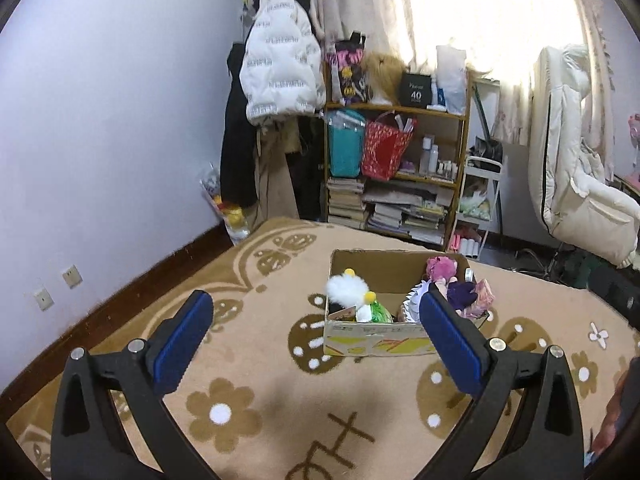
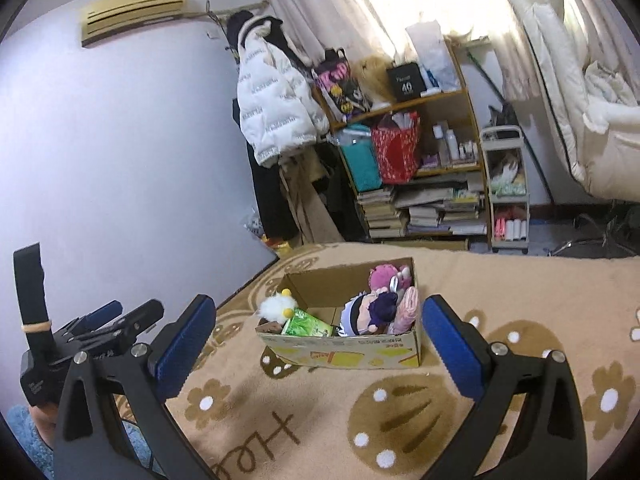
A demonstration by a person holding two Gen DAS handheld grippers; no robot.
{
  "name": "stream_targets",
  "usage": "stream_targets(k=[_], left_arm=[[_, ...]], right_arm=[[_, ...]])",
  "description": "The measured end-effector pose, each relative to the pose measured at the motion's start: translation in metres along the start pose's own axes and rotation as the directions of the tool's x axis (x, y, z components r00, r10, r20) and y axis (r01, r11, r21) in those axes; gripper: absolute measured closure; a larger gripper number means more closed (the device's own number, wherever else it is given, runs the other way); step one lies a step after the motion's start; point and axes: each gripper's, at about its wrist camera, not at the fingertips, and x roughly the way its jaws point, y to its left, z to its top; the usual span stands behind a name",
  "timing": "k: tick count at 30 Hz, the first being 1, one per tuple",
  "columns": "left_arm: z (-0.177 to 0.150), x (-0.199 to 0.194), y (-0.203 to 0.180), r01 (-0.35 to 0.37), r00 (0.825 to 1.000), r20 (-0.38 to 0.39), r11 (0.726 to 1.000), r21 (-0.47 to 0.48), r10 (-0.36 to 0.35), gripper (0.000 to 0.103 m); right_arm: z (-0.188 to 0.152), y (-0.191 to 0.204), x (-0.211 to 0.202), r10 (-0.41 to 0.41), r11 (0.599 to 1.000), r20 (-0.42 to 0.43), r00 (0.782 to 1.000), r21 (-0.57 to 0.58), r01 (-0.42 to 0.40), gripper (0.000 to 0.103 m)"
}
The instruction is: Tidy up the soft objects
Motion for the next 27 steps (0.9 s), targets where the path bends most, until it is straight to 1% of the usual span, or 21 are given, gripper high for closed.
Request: stream_targets(k=[4,7,8,12,16,19,24,27], left_arm=[[-0.013,-0.018,-0.003,0.001,1.000,0.028,1.000,0.016,-0.001,0.001],[-0.022,-0.030,-0.007,0.012,0.999,0.043,1.000,0.025,-0.013,0.001],[-0.026,-0.034,-0.009,0.008,0.999,0.050,0.999,0.034,-0.010,0.001],[-0.037,-0.046,-0.013,0.004,0.997,0.072,0.998,0.057,-0.008,0.001],[-0.046,-0.042,-0.008,0.007,0.999,0.046,1.000,0.026,-0.008,0.001],[-0.054,-0.037,-0.004,-0.004,0.999,0.052,1.000,0.010,0.004,0.001],[-0.063,-0.034,-0.008,-0.017,0.995,0.095,0.999,0.032,0.014,0.001],[-0.064,-0.029,-0.010,-0.014,0.996,0.089,1.000,0.027,0.011,0.001]], right_arm=[[-0.009,0.000,-0.017,0.006,1.000,0.036,0.999,-0.001,-0.006,0.000],[-0.019,0.002,-0.025,-0.011,0.999,0.047,0.999,-0.039,0.013,0.000],[-0.022,0.002,-0.028,-0.004,0.999,0.051,0.999,-0.048,0.006,0.000],[-0.027,-0.001,-0.032,-0.002,0.999,0.058,0.998,-0.048,0.005,0.000],[-0.032,-0.004,-0.031,-0.033,0.998,0.060,0.998,-0.056,0.037,0.000],[-0.041,-0.004,-0.027,-0.057,0.995,0.053,0.997,-0.080,0.061,0.000],[-0.051,-0.006,-0.020,-0.068,0.993,0.025,0.997,-0.092,0.070,0.000],[-0.052,-0.005,-0.021,-0.073,0.993,0.029,0.997,-0.096,0.076,0.000]])
